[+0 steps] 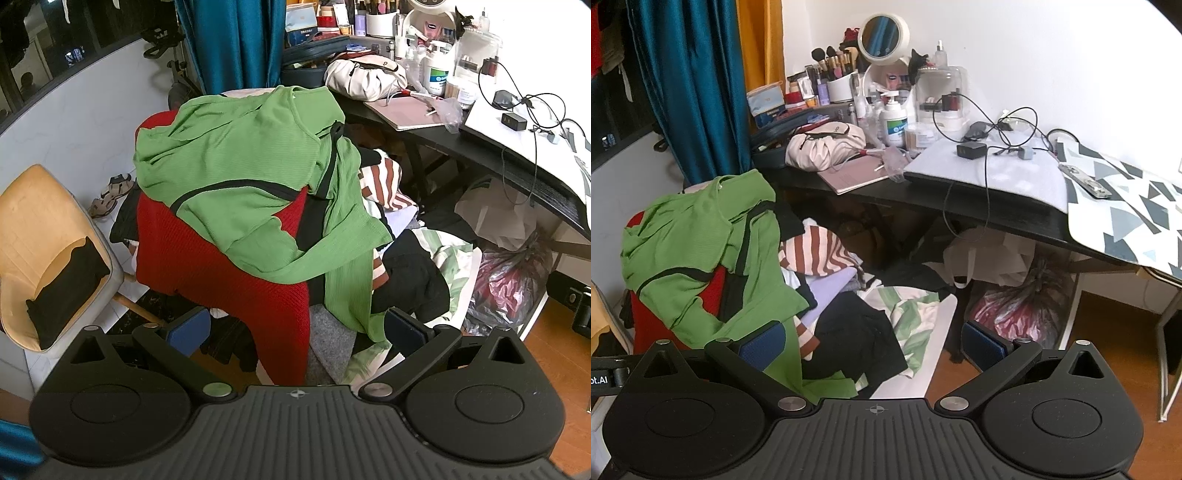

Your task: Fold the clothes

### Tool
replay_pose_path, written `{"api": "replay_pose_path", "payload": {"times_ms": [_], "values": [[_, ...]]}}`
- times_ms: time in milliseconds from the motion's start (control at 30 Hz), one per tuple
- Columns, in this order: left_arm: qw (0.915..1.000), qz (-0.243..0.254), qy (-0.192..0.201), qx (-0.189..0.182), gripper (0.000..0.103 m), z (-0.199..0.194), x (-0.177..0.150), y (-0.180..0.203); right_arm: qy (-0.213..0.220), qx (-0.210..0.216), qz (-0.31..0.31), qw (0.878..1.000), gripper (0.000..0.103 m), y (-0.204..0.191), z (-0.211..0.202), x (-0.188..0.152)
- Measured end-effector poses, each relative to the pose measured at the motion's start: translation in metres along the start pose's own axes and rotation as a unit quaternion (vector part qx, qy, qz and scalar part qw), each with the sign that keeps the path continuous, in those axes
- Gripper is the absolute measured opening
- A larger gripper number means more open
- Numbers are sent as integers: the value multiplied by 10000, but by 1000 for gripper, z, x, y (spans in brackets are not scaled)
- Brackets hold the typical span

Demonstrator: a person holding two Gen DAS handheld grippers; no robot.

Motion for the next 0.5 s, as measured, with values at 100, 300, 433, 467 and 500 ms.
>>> {"api": "replay_pose_path", "payload": {"times_ms": [100, 300, 433, 467, 500], "values": [[10000, -22, -13, 15, 102, 2, 2, -1, -12, 4, 25, 10000, 102, 1, 3, 1], [10000, -44, -30, 61, 102, 5, 6, -3, -23, 47, 50, 10000, 102, -2, 9, 5], [9999, -64, -44, 89, 102, 8, 9, -5, -24, 82, 54, 9999, 102, -4, 13, 7], [9999, -69, -51, 94, 102, 9, 10, -5, -22, 92, 53, 9999, 102, -5, 14, 8], [9999, -74, -57, 98, 102, 10, 10, -6, -20, 100, 57, 9999, 102, -6, 16, 9]]}}
Point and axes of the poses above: each gripper's, at about its wrist camera, not at the fingertips, and z roughly the way its jaws point, y to its right, x to its top, the point moved 1 cm from there along z, roughly the way its jaws point, and after that the axes turned 14 degrees about z, right-handed, at the moved point
